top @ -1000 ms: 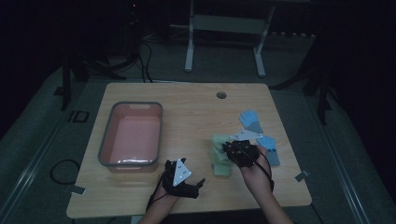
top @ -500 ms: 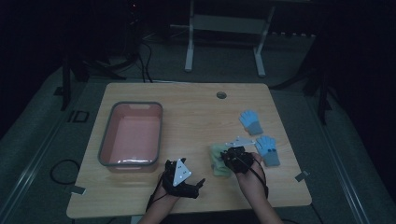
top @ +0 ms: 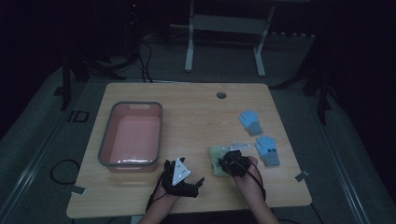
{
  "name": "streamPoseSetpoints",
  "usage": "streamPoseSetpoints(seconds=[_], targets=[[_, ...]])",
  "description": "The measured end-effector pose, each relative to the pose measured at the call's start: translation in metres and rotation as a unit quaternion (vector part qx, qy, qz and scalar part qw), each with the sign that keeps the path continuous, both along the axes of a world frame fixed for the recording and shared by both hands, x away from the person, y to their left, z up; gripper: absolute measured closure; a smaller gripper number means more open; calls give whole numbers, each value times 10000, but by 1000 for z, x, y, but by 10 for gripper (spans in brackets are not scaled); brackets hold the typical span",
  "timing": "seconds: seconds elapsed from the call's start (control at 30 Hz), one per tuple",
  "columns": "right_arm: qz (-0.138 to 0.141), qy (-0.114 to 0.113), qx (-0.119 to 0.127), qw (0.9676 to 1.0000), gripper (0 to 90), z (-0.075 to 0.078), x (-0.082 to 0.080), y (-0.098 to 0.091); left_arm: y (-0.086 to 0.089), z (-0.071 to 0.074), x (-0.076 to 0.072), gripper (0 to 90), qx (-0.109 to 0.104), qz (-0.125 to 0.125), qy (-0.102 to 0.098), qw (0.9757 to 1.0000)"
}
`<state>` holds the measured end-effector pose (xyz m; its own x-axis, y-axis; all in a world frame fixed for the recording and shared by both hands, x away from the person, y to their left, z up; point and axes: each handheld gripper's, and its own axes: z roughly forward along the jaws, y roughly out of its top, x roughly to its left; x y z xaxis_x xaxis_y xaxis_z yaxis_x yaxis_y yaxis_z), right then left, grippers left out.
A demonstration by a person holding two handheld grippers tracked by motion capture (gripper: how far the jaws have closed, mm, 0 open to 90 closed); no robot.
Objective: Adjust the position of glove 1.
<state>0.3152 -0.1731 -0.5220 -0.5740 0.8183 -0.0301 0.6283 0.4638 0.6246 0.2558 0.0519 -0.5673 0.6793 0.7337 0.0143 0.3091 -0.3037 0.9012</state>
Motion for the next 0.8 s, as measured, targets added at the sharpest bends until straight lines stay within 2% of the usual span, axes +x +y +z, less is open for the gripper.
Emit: streamPoseSetpoints(seconds=[0.1,0.13,0.17,0.2,0.23,0.27,0.3,0.33,0.4,0.43,0.47,0.5,0.57,0.6,0.7,0.73,0.77,0.8], targets=[[78,-33,87,9999,690,7,-2,-2,3,0,1,18,-140,39,34,9999],[153,-44,208,9997,628,12,0,-7,4,0,0,17,-208,43,6,9998],[153,-44,208,9997,628,12,0,-7,5,0,0,17,-214,43,-66,9997],[164,-46,280,9995,597,14,1,-10,5,0,0,18,-129,67,-151,9998],[214,-131,335,9991,527,17,3,-16,4,0,-1,18,6,105,-239,9997],[240,-157,338,9990,522,18,4,-19,4,1,-2,18,153,201,-265,9993],[240,-157,338,9990,522,18,4,-19,4,1,-2,18,153,201,-265,9993],[254,-96,494,9984,469,21,7,-26,4,1,-2,18,105,206,-248,9994],[318,-96,636,9974,369,22,10,-33,4,3,-4,18,12,185,-241,9995],[371,-35,712,9968,323,22,11,-36,3,5,-5,18,-15,162,-225,9996],[371,-35,712,9968,323,22,11,-36,2,6,-5,18,-58,109,-187,9997],[480,27,779,9958,278,22,12,-40,1,7,-5,18,-113,20,-91,9999],[538,68,973,9938,244,22,14,-46,-2,10,-4,18,-267,-170,177,9993],[677,25,1096,9917,189,23,15,-51,-4,11,-4,19,-305,-223,261,9989],[802,-68,1110,9906,190,23,16,-54,-8,15,-3,19,-411,-383,347,9978],[927,-116,1136,9891,190,22,19,-57,-9,15,-2,37,-429,-480,389,9972],[927,-116,1136,9891,190,22,19,-57,-10,16,-2,37,-391,-532,367,9971],[1113,-252,1065,9877,187,20,21,-62,-11,16,-2,41,-354,-582,372,9970]])
